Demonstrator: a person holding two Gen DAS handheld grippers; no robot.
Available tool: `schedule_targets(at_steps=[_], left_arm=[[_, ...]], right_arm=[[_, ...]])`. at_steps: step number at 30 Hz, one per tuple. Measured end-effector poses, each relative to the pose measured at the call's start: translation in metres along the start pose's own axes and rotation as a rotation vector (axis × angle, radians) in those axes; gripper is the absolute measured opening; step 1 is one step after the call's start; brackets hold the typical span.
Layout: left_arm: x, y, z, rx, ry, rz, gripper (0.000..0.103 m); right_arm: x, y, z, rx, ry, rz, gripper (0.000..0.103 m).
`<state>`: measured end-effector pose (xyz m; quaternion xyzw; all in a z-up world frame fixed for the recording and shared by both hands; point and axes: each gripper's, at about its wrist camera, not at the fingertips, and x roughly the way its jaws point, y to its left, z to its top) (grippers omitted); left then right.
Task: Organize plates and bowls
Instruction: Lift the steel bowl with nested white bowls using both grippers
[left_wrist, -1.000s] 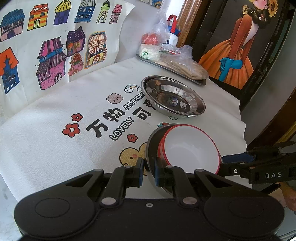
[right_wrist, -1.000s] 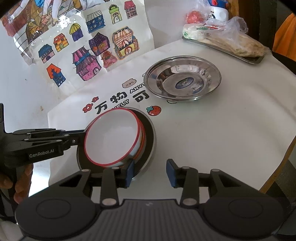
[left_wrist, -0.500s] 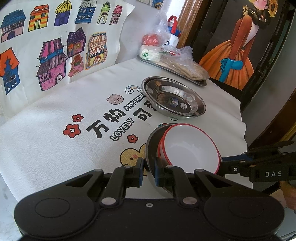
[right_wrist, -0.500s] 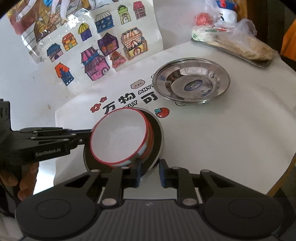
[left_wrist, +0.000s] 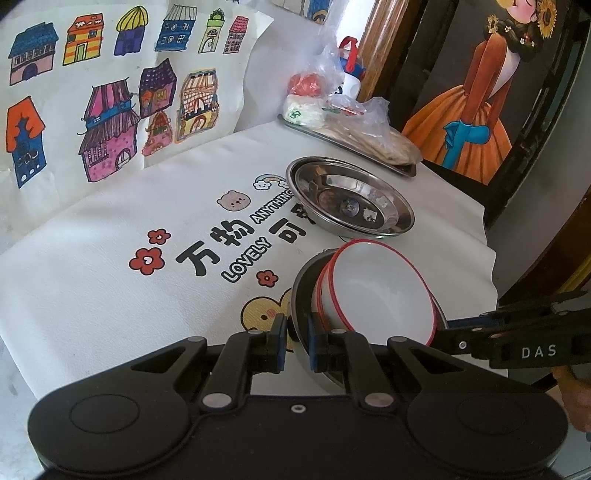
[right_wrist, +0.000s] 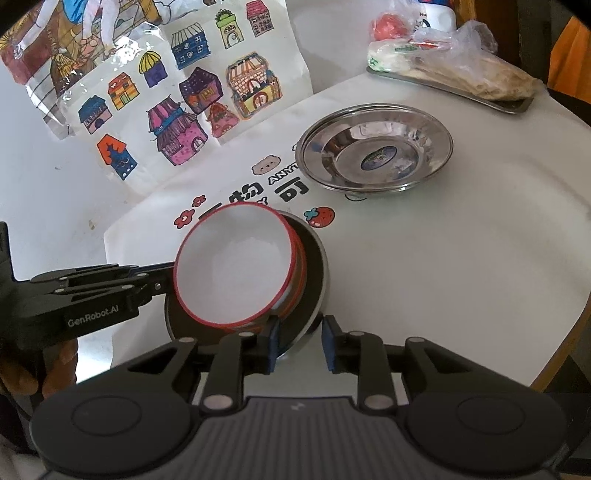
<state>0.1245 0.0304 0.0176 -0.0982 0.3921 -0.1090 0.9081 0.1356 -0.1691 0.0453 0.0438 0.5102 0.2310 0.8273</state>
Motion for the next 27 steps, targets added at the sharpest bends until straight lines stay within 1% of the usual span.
schedule_targets(at_steps=[7,11,14,18,23,27], left_arm=[[-0.0011,-0.0015,-0.0013,0.0,-0.005,0.002,0.01],[-0.001,-0.0021,-0.0016,0.001,-0.011,0.008,0.01],[-0.001,-0.0031,-0.0014,0.012,-0.015,0.014,0.01],[-0.0012,-0.003,-0.0026,0.001,-0.021,0.015,0.01],[-0.0023,-0.0034,-0.0052,-0.005,-0.027,0.011,0.01],[-0.0018,-0.007,-0.0062,-0.002,-0.027,0.01,0.01]], right_arm=[[-0.001,0.0042,-0.0009,-0.005,-0.008,-0.025,0.027],[-0.0007,0.0039,0.0,-0.015,-0.004,-0.026,0.028],[-0.0006,0.0038,-0.0004,-0.007,-0.01,-0.029,0.028],[-0.0012,0.0075,-0.0037,-0.004,-0.032,-0.047,0.026],[-0.0039,0.0023,-0.0053,0.025,-0.044,-0.037,0.024],[-0.0077,0.0001,-0.008,0.033,-0.049,-0.047,0.024]])
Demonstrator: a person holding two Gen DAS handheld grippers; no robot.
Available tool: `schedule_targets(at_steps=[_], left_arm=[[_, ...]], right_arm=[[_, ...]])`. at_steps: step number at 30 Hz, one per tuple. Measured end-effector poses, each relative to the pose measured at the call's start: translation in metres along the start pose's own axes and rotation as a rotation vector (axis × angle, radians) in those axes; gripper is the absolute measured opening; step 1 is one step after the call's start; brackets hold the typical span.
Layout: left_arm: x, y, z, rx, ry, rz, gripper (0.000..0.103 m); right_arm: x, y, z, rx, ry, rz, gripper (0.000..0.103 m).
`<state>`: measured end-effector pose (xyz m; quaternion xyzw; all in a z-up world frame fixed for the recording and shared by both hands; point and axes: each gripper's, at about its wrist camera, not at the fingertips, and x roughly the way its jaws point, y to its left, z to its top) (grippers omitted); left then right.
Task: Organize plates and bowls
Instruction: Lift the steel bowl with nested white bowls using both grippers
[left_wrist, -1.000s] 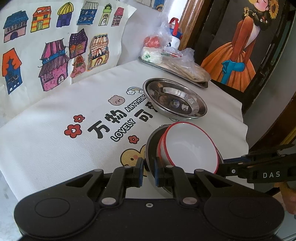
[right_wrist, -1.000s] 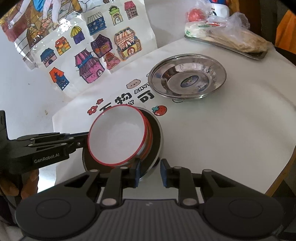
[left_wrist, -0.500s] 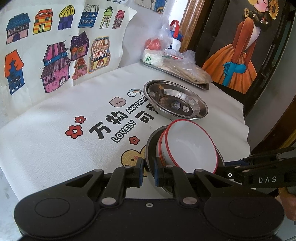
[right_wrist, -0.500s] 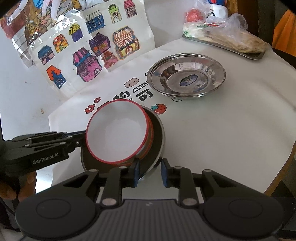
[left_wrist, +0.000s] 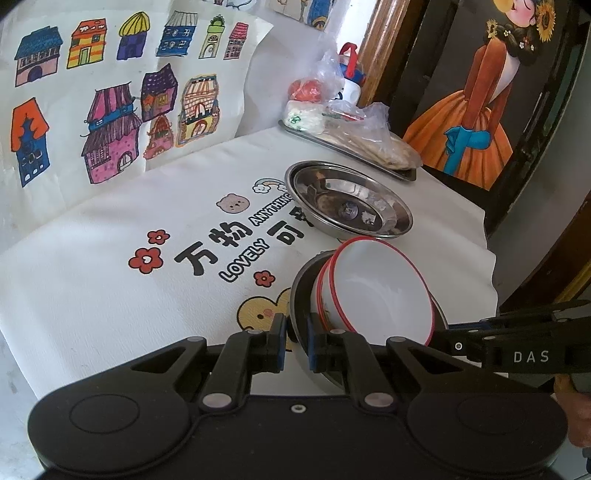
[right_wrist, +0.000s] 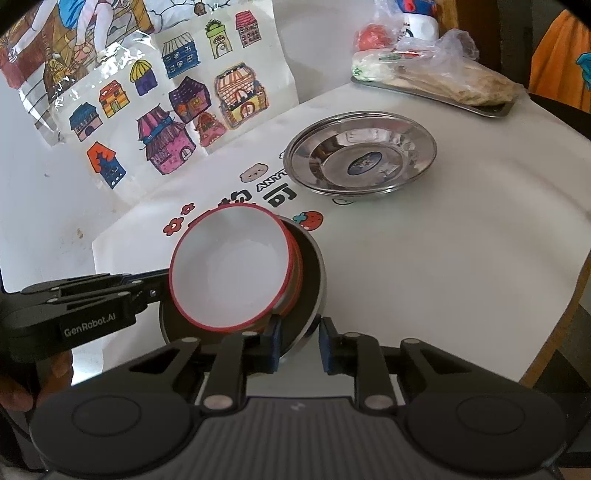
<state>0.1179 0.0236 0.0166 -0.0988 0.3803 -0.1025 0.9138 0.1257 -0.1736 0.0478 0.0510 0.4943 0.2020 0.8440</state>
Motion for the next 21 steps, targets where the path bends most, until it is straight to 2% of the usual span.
schedule_targets(at_steps=[10,21], left_arm=[[0.007,-0.013,0.002,0.015,0.007,-0.018,0.009],[0.008,-0.017,0.001,0.023,0.007,0.001,0.01]], right_arm=[[-0.008,-0.01,-0.006,0.025,-0.02,-0.019,0.023],[-0.006,-0.007,-0.002,0.018,-0.02,-0.028,0.026]])
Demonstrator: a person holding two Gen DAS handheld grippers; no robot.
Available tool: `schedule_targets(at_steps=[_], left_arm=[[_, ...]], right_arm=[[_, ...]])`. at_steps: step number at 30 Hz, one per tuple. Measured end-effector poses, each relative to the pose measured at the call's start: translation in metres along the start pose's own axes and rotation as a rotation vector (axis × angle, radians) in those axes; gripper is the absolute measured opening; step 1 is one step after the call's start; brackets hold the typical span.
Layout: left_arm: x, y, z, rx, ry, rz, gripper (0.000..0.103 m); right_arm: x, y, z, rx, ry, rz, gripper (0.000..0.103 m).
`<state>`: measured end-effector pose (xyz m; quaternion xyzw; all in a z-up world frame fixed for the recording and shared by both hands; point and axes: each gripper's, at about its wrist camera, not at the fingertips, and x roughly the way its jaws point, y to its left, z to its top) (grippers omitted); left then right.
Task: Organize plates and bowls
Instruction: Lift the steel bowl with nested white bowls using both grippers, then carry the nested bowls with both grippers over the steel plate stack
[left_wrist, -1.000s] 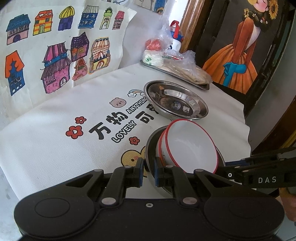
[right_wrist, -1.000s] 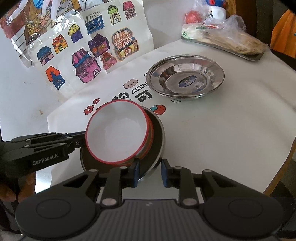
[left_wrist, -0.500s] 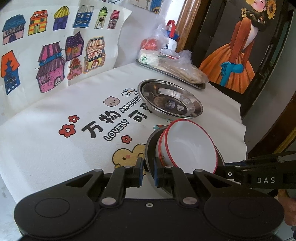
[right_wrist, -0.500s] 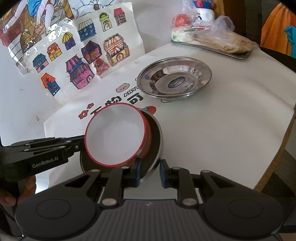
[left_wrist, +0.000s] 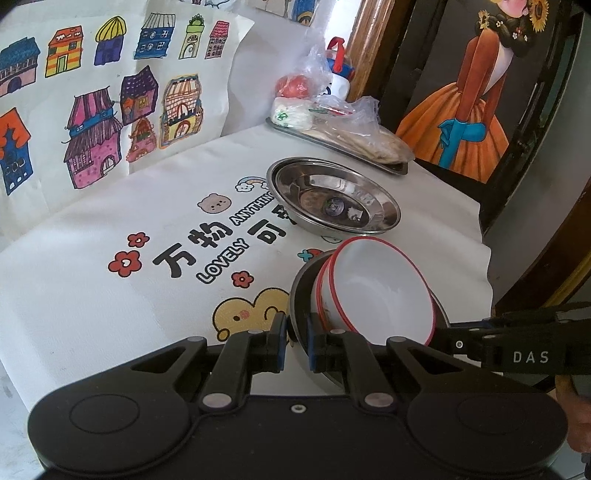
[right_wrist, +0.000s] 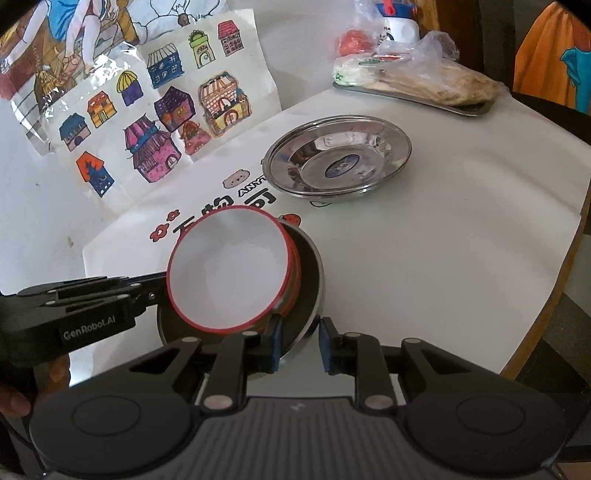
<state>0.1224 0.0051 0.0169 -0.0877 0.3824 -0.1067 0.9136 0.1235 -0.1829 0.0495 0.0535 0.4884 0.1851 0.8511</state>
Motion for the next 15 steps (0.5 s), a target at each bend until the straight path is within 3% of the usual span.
schedule_targets(at_steps=[15], left_arm=[[-0.0007,0.0002,-0.0006,-0.004,-0.016,-0.004,0.01]], right_arm=[[-0.0021,-0.0027,-0.0044,0.002,-0.042,0.001,0.022]])
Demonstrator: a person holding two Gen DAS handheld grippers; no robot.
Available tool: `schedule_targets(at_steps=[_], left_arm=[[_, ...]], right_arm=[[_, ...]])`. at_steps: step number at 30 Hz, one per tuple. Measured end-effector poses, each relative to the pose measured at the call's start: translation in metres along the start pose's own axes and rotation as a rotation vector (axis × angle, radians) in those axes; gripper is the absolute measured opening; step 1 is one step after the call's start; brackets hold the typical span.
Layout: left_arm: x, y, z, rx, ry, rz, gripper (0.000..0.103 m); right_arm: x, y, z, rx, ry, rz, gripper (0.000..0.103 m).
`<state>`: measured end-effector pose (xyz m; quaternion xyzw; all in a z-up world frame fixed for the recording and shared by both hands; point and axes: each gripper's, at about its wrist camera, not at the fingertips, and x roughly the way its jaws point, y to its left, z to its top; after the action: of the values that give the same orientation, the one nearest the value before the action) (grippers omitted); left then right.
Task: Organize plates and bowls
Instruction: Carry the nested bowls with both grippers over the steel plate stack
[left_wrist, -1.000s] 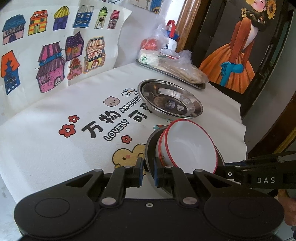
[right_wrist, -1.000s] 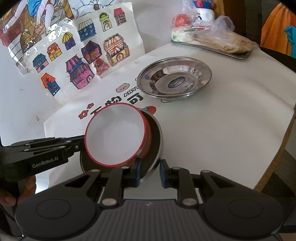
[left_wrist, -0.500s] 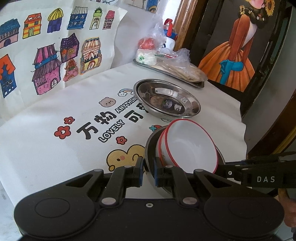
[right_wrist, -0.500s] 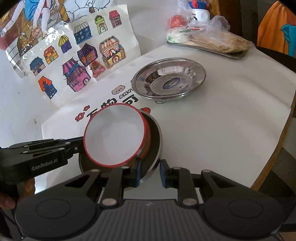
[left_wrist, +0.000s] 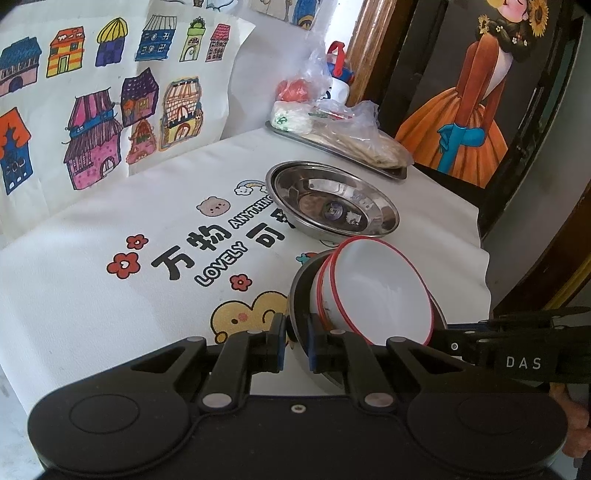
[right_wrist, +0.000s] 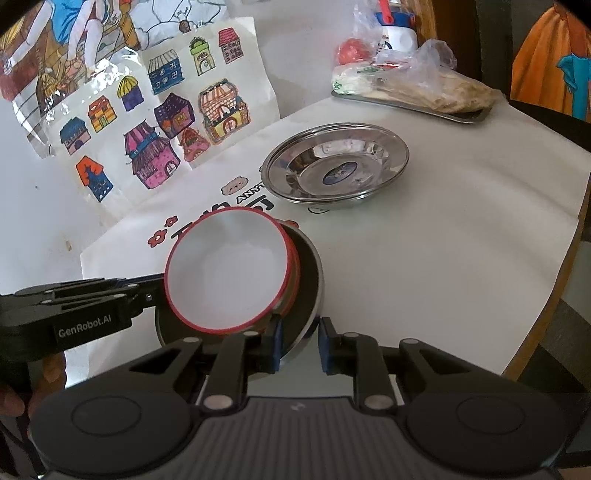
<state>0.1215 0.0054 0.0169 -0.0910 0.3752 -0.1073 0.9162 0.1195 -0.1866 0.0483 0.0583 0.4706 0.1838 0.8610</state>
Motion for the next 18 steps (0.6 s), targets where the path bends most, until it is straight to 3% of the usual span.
schedule_targets(at_steps=[18], left_arm=[[0.0012,-0.0085,0.0043,0.013,-0.018,-0.017,0.009]], right_arm=[[-0.0053,-0.0048,-0.0032,0.014,-0.03,-0.019,0.021]])
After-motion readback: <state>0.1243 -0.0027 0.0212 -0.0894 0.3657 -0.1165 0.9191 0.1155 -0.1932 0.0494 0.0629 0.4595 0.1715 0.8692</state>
